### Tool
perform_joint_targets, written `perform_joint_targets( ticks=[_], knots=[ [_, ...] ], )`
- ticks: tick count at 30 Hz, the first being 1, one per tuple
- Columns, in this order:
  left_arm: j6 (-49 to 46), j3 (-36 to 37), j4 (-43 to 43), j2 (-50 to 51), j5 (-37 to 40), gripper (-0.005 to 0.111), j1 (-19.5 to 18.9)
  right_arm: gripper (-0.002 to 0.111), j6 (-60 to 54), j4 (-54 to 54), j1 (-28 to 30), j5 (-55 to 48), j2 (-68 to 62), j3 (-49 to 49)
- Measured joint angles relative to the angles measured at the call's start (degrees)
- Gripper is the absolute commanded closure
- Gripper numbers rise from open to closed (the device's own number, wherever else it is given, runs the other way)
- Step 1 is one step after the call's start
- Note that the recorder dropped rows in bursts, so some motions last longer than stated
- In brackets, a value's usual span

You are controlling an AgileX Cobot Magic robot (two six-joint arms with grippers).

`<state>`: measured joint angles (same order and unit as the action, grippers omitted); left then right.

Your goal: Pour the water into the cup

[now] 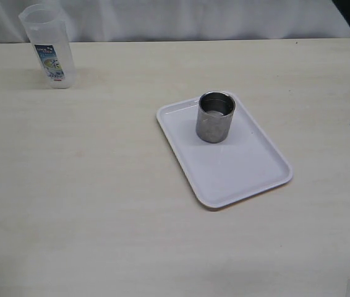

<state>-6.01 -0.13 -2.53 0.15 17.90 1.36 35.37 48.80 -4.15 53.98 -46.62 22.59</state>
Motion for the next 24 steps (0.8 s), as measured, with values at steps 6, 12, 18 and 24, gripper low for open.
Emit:
perform_joint_targets(
  ticks=[6,12,18,24],
  knots=[
    [0.00,0.00,0.00,0.00,0.00,0.107,0.00,0.104,0.00,0.00,0.00,0.00,0.00,0.00],
    [0.00,0.00,0.00,0.00,0.00,0.107,0.00,0.104,0.00,0.00,0.00,0.00,0.00,0.00],
    [0.00,0.00,0.00,0.00,0.00,0.107,0.00,0.104,0.00,0.00,0.00,0.00,0.00,0.00],
    [0.00,0.00,0.00,0.00,0.12,0.107,0.00,0.104,1.11,0.00,0.00,0.00,0.00,0.00]
  ],
)
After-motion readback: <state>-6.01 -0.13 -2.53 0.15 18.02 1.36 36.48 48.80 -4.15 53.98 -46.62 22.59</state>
